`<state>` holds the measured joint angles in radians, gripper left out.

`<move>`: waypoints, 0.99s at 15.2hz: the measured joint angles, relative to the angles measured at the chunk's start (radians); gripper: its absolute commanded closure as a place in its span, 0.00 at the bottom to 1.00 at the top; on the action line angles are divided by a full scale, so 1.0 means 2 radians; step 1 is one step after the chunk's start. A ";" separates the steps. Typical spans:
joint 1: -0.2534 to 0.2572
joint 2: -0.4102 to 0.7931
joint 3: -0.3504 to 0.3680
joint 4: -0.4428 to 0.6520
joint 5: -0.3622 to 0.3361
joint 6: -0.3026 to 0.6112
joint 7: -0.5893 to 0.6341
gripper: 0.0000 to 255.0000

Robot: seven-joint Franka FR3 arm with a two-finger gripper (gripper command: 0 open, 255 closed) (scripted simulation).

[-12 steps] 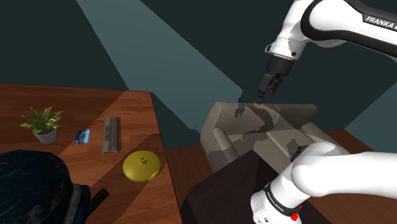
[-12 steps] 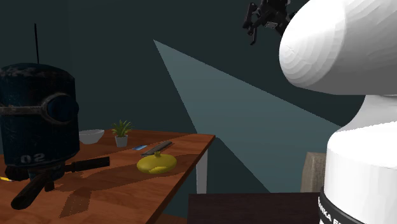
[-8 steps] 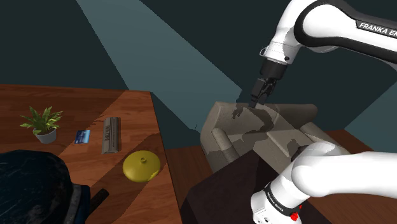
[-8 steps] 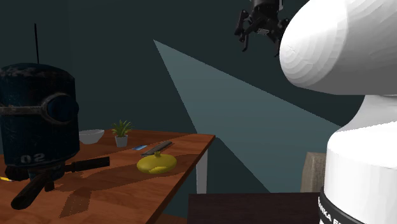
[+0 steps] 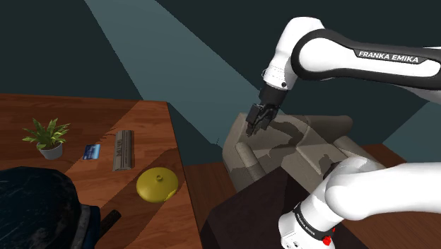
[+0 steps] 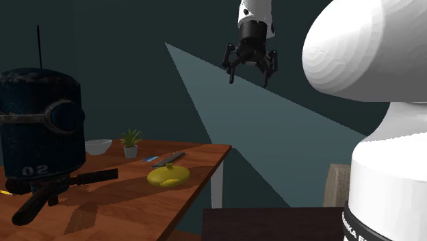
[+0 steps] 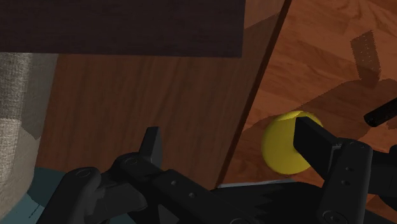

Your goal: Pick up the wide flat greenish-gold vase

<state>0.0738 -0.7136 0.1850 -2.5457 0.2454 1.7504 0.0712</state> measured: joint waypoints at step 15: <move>0.011 0.236 0.147 0.033 0.010 0.259 0.142 0.00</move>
<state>0.0951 -0.2422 0.4781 -2.4799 0.2663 2.2674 0.3547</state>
